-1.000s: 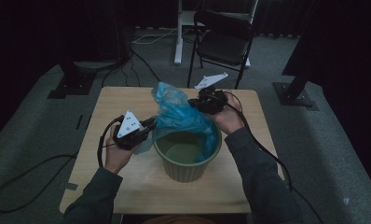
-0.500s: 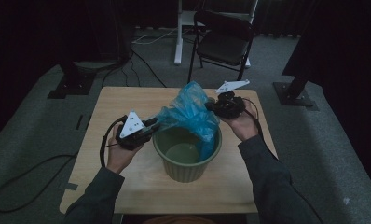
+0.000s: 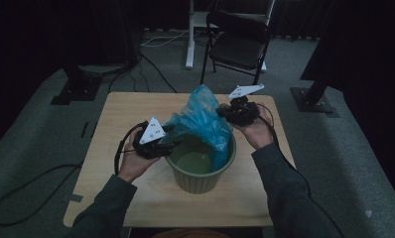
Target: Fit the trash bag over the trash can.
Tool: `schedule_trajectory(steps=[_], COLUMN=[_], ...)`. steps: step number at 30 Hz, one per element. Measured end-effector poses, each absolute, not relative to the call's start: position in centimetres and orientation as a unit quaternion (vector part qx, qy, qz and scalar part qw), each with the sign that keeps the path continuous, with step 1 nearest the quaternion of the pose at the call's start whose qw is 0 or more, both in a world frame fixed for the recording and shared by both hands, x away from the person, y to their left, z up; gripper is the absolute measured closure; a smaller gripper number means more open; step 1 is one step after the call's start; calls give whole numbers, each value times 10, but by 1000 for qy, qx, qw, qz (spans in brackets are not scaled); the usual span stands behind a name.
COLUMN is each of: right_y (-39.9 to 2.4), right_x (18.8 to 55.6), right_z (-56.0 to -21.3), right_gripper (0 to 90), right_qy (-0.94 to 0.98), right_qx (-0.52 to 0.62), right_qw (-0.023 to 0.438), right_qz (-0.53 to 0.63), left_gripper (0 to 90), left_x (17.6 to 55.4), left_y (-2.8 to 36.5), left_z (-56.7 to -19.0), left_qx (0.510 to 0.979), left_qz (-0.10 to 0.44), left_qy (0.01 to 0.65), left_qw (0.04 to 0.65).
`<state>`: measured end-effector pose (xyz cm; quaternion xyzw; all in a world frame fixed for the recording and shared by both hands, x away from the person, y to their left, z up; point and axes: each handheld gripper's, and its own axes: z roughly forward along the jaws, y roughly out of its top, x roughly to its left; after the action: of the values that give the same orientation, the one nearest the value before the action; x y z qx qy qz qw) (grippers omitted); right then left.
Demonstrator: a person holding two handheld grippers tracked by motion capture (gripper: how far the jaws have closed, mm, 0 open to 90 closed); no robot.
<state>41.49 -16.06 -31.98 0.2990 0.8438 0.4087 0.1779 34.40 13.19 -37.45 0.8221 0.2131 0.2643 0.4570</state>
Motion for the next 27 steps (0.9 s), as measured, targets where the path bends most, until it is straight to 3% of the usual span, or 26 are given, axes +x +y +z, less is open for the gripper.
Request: schedule_trajectory(steps=[2,4,7,8,9,10,27], right_y=[-161,-163,-166,-168,-173,-176,-202], right_x=[414,413,411,410,408,407,375], right_z=[-319,-318,-318,-318,-319,-320,-344], right_gripper=[898,898,898,898,895,891,879], right_qy=[844,843,841,840,838,837,833], right_qx=[298,297,299,300,303,303,318], right_qw=[179,179,176,176,171,166,146], right_qz=[409,411,415,417,420,424,428], left_gripper=[503,633,760,760,847,867,853], left_x=[346,348,348,347,347,346,326], left_y=[129,127,127,129,131,133,126], left_z=[-377,-378,-378,-377,-377,-376,-377], left_qx=[825,829,829,826,825,823,835], left_qz=[277,280,285,292,293,295,284], left_qy=[223,226,228,233,234,234,202], left_qw=[439,429,423,422,424,425,425])
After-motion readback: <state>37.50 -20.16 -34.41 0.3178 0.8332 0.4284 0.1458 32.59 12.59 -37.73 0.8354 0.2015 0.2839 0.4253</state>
